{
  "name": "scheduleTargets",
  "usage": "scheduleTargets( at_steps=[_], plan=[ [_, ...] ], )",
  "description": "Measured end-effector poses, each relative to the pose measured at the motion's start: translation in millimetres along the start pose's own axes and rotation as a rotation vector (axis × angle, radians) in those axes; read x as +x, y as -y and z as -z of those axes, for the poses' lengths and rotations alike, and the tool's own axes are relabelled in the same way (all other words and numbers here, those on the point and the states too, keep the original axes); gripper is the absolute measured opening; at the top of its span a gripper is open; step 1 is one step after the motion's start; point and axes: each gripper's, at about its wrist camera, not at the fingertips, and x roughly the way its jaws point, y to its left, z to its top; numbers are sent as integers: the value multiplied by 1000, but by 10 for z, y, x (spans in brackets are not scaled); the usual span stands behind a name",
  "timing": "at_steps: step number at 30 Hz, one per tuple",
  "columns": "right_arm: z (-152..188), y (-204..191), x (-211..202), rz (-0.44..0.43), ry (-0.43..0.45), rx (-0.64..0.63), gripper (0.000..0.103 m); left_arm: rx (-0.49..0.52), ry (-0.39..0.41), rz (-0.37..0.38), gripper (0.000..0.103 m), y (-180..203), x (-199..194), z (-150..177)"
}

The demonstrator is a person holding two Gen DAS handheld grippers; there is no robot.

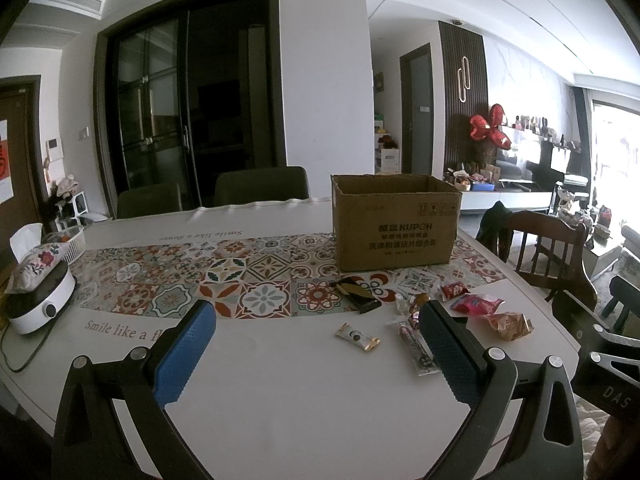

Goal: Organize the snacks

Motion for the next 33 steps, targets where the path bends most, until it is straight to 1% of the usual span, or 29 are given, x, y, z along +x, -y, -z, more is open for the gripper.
scheduleTargets(
  at_steps=[25, 33],
  plan=[
    [-8, 3, -3, 1, -1, 0, 102, -2, 1, -5, 103, -42, -15, -12],
    [-8, 7, -3, 1, -7, 1, 102, 5, -18, 11, 103, -80, 45, -6]
  ],
)
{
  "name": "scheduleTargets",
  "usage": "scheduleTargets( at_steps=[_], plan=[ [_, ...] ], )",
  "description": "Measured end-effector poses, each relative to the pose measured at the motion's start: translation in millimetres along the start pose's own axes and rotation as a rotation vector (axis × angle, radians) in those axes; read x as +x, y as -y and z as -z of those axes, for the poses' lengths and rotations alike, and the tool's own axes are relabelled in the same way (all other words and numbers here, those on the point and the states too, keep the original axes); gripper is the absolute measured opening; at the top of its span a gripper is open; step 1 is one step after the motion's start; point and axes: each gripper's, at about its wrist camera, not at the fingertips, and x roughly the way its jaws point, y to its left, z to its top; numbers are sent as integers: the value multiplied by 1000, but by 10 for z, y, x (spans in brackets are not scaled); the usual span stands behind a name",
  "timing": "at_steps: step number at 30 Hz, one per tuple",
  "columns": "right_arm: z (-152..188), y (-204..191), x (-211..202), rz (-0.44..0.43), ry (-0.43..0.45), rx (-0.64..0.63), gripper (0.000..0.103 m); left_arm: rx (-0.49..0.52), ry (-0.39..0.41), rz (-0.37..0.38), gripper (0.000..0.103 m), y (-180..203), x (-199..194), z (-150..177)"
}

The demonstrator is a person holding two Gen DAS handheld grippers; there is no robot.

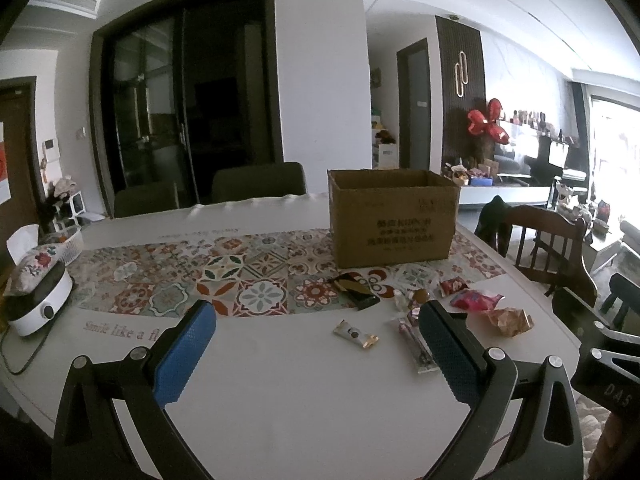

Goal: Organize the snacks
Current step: 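Move the right tool to the gold-pink chip bag while the left tool approaches the white snack bar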

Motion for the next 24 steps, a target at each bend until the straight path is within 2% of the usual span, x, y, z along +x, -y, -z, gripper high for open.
scheduleTargets(
  at_steps=[8, 12, 24],
  plan=[
    [31, 33, 138, -11, -23, 8, 102, 32, -10, 21, 103, 130, 88, 8],
    [82, 40, 241, -18, -49, 19, 102, 59, -27, 46, 92, 206, 183, 12],
    [112, 235, 611, 28, -127, 45, 102, 108, -115, 119, 80, 505, 615, -7]
  ],
)
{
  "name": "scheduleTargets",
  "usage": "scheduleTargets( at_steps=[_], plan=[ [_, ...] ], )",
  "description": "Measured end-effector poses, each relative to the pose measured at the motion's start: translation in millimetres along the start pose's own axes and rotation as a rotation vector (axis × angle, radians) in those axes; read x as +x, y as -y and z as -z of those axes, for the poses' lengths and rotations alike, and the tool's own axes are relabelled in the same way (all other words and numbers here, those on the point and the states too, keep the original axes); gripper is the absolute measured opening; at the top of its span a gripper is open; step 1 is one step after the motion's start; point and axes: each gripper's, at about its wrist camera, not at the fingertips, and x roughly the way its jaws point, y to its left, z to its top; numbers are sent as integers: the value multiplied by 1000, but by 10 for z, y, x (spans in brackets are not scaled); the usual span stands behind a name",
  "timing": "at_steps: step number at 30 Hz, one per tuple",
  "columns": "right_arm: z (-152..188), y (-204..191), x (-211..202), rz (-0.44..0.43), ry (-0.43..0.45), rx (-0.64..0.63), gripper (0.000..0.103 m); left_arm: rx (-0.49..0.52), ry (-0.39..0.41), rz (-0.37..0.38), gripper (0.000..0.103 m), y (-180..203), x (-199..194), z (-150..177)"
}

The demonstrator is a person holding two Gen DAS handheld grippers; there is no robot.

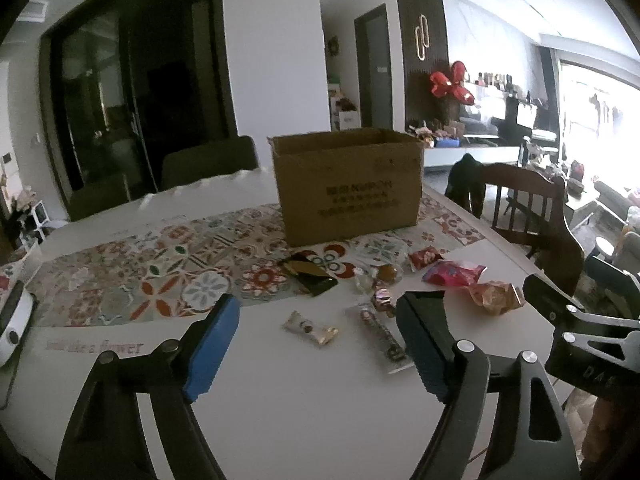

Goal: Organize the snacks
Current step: 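Move the right tool to the gold-pink chip bag while the left tool approaches the white snack bar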

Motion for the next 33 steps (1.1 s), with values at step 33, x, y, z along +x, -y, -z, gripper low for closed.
scheduleTargets(
  at_steps=[33],
  plan=[
    [184, 549, 1231, 3, -254, 271, 87, -23, -355, 100, 47, 413, 1322, 150]
  ],
)
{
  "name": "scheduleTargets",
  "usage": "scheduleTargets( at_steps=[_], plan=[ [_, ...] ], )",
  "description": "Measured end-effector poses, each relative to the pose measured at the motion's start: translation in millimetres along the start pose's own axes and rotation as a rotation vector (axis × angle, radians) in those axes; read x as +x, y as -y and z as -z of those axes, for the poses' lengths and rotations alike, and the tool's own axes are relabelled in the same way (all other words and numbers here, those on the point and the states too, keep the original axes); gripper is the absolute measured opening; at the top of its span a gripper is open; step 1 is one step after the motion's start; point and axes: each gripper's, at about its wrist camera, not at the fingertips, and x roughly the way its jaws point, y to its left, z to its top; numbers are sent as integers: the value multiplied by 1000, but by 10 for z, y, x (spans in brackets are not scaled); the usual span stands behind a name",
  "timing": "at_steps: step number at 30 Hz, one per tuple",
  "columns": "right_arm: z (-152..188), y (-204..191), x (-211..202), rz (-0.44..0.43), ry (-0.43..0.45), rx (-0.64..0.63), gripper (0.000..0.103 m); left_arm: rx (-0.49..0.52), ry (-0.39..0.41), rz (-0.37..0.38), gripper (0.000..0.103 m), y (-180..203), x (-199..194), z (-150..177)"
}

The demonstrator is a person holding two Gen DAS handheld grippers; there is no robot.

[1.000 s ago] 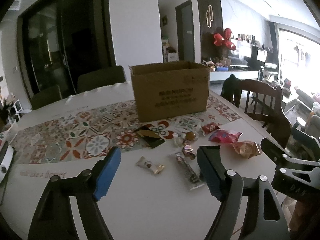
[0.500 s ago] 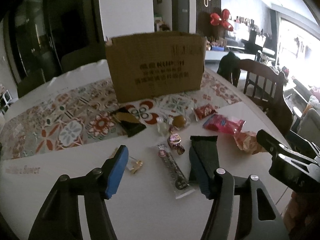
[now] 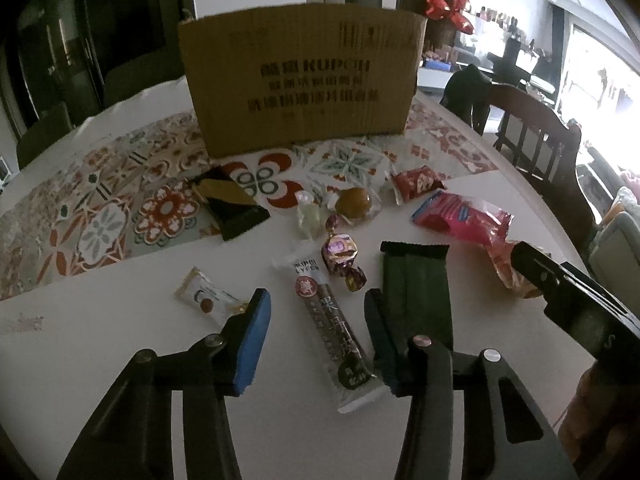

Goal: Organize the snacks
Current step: 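Move the right tool to the gold-pink chip bag while the left tool approaches the white snack bar, then close the right tool on the chip bag while the left tool closes on the white bar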

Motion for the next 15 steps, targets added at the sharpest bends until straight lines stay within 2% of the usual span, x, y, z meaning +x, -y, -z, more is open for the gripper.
scheduleTargets(
  at_steps=[9, 13, 15],
  plan=[
    [38, -8, 143, -12, -43, 17, 76, -30, -53, 30, 41, -35, 178, -1],
    [40, -19, 150, -16, -40, 12, 63, -41, -69, 43, 35, -46, 233, 0],
    [36, -25, 159, -22, -36, 10, 61, -45, -70, 42, 32, -48, 242, 1]
  ],
)
